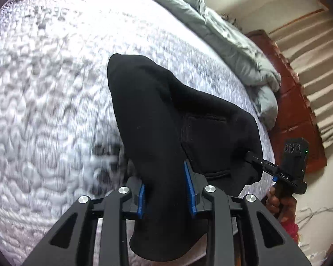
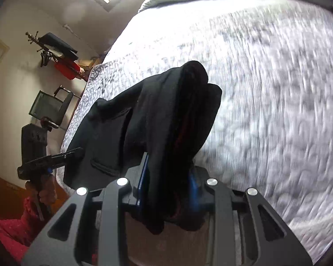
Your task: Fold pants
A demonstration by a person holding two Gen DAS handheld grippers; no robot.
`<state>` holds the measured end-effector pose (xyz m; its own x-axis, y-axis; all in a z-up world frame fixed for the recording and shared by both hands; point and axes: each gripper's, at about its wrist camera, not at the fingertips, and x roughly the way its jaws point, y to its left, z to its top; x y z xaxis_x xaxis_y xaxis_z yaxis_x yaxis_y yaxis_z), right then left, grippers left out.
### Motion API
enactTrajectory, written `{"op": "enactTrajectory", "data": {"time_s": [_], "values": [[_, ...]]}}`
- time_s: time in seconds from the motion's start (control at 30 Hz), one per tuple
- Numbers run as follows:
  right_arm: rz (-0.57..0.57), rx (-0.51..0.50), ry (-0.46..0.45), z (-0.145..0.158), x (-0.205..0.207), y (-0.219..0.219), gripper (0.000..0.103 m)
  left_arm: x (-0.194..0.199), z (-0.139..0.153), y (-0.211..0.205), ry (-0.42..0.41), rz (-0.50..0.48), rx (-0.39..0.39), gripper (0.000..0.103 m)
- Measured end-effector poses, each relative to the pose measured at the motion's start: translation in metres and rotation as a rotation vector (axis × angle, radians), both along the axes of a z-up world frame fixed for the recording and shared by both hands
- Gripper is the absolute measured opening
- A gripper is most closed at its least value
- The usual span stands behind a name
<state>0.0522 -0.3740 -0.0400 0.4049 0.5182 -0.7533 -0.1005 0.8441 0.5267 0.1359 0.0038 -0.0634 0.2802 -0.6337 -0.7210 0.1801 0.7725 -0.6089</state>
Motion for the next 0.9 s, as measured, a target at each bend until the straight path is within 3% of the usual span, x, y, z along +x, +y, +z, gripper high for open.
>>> {"op": "enactTrajectory", "data": {"time_s": [0.1, 0.27, 0.47, 0.57, 0.63, 0.73, 0.9], "values": [[0.022, -0.037, -0.032, 0.009, 0.036, 0.002, 0.030, 0.025, 0.008, -0.001, -0.048, 0.021, 0.025, 0.030], [0.025, -0.052, -0.022, -0.003, 0.084, 0.002, 0.030, 0.066, 0.002, -0.007, -0.066, 0.049, 0.060, 0.030], [-0.010, -0.064, 0.078, -0.050, 0.116, -0.007, 0.033, 0.089, -0.035, -0.016, -0.040, 0.027, 0.150, 0.032], [-0.039, -0.054, 0.109, -0.073, 0.112, -0.017, 0.050, 0.082, -0.049, -0.020, -0.081, 0.011, 0.225, 0.049], [-0.059, -0.032, 0.099, -0.080, 0.101, -0.024, 0.068, 0.074, -0.054, -0.015, -0.105, 0.004, 0.264, 0.063], [-0.076, 0.000, 0.067, -0.083, 0.080, -0.034, 0.075, 0.062, -0.057, -0.008, -0.128, 0.016, 0.324, 0.081], [-0.125, -0.026, 0.041, -0.085, 0.045, -0.042, 0.078, 0.043, -0.062, -0.001, -0.122, 0.061, 0.330, 0.087]]}}
